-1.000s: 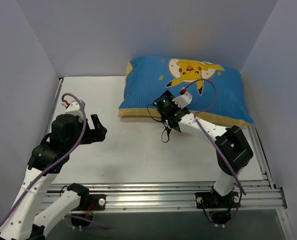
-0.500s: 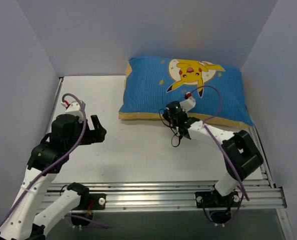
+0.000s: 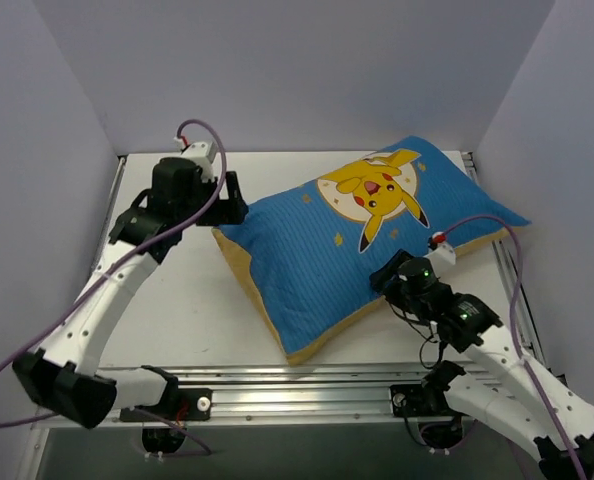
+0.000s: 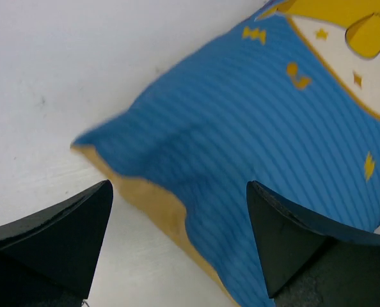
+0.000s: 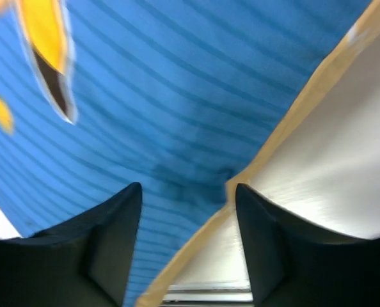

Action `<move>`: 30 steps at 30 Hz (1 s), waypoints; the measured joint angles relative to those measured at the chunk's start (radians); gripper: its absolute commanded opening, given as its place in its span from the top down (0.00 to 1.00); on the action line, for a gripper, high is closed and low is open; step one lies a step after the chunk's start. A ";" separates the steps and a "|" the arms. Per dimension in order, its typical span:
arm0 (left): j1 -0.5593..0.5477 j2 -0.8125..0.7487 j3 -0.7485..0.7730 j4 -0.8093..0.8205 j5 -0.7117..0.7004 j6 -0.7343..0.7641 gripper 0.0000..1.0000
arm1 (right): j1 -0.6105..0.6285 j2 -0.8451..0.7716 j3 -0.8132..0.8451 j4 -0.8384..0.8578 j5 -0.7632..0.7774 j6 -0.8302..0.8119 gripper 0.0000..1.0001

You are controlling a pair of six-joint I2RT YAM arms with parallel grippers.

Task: Remove the pillowcase from the pillow

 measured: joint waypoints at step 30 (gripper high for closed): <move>-0.202 -0.045 -0.530 0.503 0.314 -0.273 0.04 | -0.251 0.833 0.549 0.351 -0.203 -0.428 0.16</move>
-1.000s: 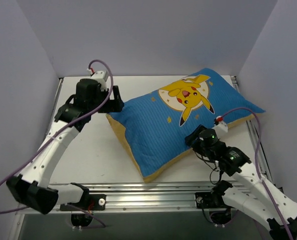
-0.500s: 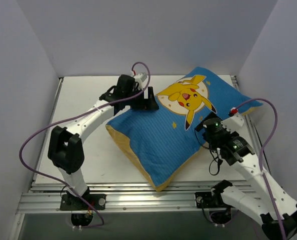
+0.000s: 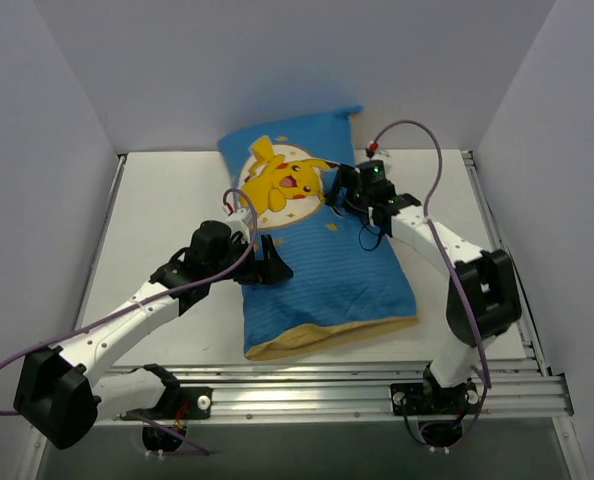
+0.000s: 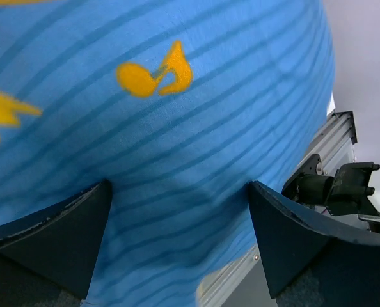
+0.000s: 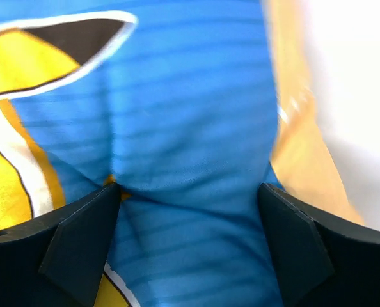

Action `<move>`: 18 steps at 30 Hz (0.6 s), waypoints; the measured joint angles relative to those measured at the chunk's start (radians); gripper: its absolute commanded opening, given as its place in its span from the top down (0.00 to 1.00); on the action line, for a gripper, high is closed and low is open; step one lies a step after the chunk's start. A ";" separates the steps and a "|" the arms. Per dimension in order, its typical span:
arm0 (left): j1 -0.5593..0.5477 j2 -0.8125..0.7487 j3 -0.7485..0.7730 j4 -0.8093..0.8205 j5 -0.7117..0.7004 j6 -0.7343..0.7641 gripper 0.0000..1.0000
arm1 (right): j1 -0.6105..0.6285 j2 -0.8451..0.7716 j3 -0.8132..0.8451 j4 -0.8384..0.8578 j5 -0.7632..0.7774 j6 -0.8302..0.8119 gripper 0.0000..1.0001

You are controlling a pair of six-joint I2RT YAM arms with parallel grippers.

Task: Remove the pillowcase from the pillow

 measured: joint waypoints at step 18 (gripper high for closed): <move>0.055 0.107 0.266 -0.246 -0.124 0.078 0.04 | 0.067 0.366 0.527 -0.029 -0.163 -0.121 0.11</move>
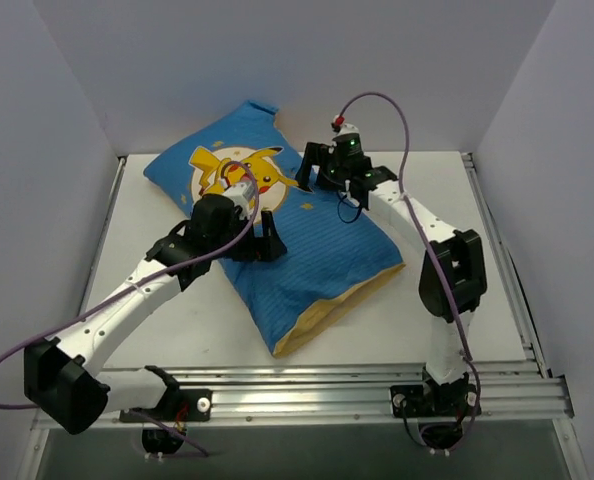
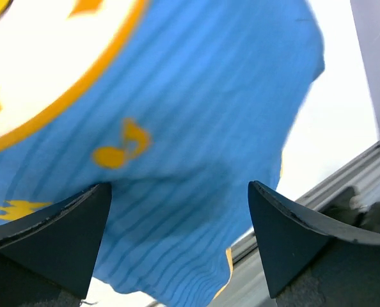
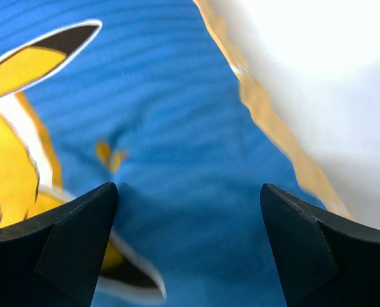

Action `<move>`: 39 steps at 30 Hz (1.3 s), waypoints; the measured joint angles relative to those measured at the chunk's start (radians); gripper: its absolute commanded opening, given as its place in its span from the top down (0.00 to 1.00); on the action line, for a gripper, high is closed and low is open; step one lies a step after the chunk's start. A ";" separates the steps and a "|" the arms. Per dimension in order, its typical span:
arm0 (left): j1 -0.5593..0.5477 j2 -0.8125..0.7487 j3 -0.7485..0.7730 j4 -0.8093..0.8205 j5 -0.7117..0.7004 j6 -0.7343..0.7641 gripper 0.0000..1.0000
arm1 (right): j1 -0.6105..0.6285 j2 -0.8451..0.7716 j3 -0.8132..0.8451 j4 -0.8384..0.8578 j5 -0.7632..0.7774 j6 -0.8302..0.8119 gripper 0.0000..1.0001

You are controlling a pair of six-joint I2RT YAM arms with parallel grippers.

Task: Remove the pillowcase from the pillow

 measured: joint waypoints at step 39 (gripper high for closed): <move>-0.818 0.679 0.212 0.397 -0.956 0.856 0.63 | -0.395 -1.112 -0.917 -0.331 -0.058 0.145 0.06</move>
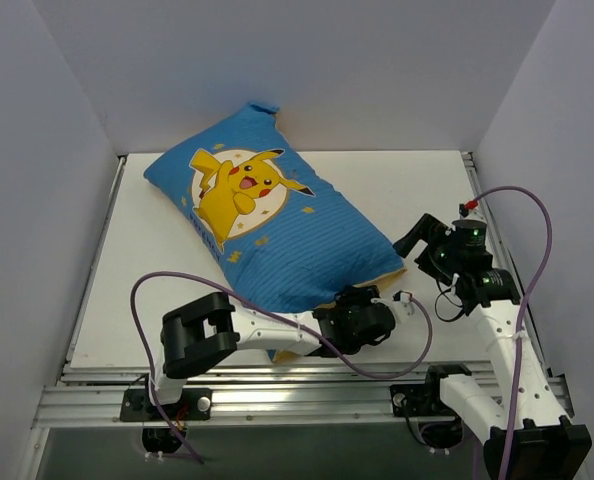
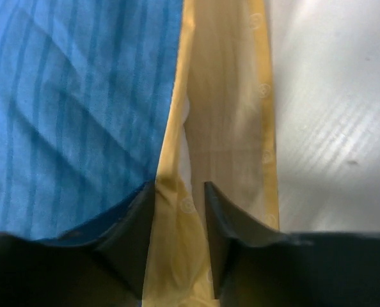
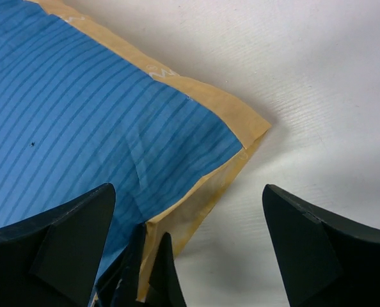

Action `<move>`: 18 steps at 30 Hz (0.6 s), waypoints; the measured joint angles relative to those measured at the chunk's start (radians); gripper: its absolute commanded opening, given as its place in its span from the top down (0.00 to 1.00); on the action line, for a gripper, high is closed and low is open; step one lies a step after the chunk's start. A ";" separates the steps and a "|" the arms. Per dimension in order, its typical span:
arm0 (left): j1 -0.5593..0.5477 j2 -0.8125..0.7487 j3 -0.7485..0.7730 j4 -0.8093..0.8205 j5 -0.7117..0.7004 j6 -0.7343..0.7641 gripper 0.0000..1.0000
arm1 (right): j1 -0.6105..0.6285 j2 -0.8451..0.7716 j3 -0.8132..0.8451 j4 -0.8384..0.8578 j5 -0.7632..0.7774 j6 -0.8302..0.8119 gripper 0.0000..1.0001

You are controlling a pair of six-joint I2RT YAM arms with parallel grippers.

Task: Remove the pillowcase from the pillow

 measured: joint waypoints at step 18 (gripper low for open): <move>0.090 -0.099 0.235 -0.228 0.071 -0.043 0.98 | -0.015 -0.138 -0.026 -0.038 -0.101 -0.073 0.26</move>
